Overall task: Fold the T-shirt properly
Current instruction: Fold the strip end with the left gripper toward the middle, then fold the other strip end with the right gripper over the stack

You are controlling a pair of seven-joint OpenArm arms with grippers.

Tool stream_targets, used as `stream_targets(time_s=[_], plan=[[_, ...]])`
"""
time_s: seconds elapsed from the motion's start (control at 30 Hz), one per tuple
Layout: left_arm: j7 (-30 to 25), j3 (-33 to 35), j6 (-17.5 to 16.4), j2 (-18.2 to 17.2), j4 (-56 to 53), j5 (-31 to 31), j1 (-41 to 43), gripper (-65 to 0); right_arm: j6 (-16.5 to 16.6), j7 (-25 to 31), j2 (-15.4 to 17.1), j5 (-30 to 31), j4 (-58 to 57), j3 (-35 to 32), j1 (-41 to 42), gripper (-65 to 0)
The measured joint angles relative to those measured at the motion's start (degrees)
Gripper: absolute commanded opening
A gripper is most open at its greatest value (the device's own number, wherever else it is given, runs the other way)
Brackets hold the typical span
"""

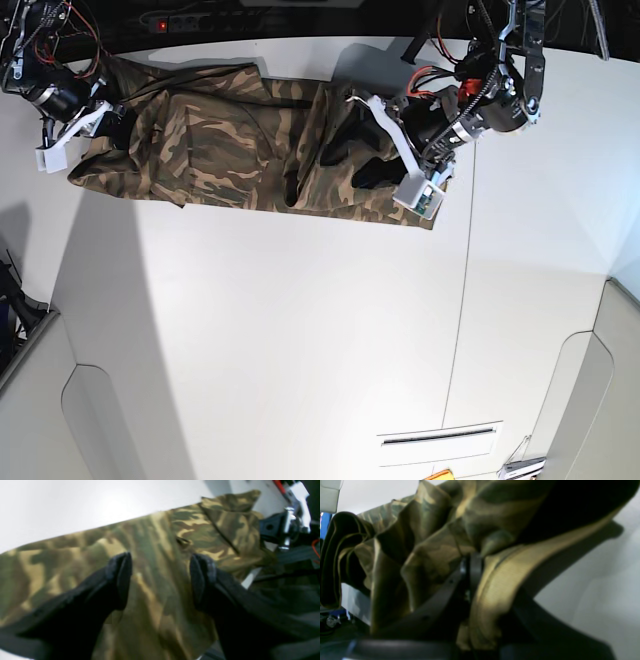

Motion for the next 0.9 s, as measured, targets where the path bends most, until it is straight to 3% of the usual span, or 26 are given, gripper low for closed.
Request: stream_targets(time_s=[0.17, 0.33, 0.5, 0.7, 0.9], plan=[[1.0, -3.8, 0.0, 0.0, 0.0, 0.0, 0.0, -26.3, -0.1, -1.7, 0.3, -2.8, 0.3, 5.7, 1.8, -65.0], [3.6, -7.0, 0.0, 0.1, 0.0, 0.0, 0.2, -26.3, -0.3, -2.6, 6.8, -3.2, 0.3, 7.6, 3.5, -65.0], [3.9, -8.2, 0.0, 0.2, 0.0, 0.0, 2.6, -26.3, -0.5, -8.1, 12.3, 1.9, 3.5, 7.6, 5.3, -65.0], [3.0, -8.2, 0.0, 0.2, -1.1, -0.2, 6.3, -26.3, -0.6, -11.0, 11.5, 4.3, 15.5, 7.6, 5.8, -65.0], [2.8, -8.0, -0.2, 0.3, -7.1, -2.3, 6.8, -26.3, -0.5, -12.5, 1.9, 5.0, 28.1, 7.5, 5.8, -65.0]])
